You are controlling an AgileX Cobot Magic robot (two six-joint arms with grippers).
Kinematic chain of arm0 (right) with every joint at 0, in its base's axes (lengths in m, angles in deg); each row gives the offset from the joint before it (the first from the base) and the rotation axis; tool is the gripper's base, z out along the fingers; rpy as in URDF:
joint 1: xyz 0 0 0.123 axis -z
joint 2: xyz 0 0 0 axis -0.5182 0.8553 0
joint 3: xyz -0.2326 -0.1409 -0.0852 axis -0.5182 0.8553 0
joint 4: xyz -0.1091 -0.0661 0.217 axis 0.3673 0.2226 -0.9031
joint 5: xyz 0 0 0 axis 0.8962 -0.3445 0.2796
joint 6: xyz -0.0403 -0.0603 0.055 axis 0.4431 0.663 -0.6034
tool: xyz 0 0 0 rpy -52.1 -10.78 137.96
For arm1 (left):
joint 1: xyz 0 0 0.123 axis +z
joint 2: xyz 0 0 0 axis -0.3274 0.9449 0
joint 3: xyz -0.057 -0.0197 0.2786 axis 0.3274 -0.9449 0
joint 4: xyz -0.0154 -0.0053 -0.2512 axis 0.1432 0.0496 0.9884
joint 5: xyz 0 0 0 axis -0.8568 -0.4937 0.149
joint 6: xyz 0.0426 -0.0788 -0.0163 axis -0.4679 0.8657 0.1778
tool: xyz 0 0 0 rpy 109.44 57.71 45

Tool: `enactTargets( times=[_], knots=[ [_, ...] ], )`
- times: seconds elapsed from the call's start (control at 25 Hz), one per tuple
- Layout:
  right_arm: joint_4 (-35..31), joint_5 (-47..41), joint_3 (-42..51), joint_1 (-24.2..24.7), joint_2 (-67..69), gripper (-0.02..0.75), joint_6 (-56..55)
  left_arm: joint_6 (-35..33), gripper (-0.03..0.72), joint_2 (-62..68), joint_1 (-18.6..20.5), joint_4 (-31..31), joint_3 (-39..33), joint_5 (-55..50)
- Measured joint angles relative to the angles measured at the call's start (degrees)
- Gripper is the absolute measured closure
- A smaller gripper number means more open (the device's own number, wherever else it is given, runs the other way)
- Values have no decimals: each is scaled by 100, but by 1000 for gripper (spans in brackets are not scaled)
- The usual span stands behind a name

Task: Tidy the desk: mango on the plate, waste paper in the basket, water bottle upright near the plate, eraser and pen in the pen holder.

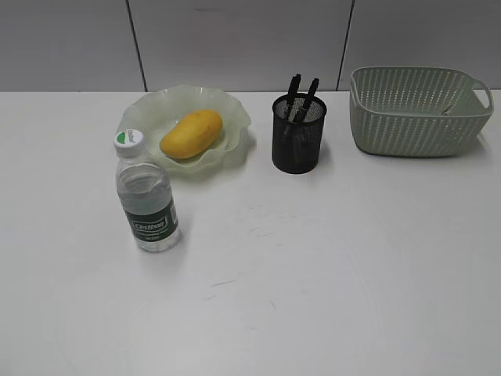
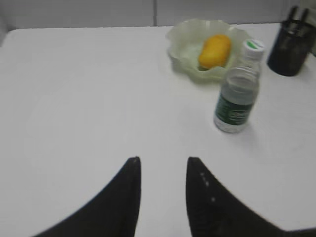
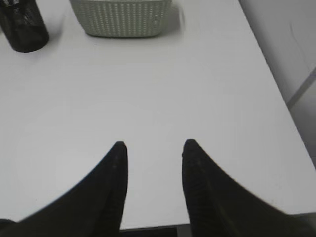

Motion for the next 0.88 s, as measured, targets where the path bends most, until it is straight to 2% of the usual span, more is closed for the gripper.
enactTargets(
  times=[0.12, 0.2, 0.88],
  knots=[
    [0, -6, 0, 152, -199, 429, 0, 0, 451, 0, 842, -5, 0, 10],
    [0, -12, 0, 158, -216, 429, 0, 0, 451, 0, 1067, 7, 0, 11],
    [-29, -12, 0, 170, -223, 429, -2, 2, 452, 0, 1091, 6, 0, 15]
  ],
)
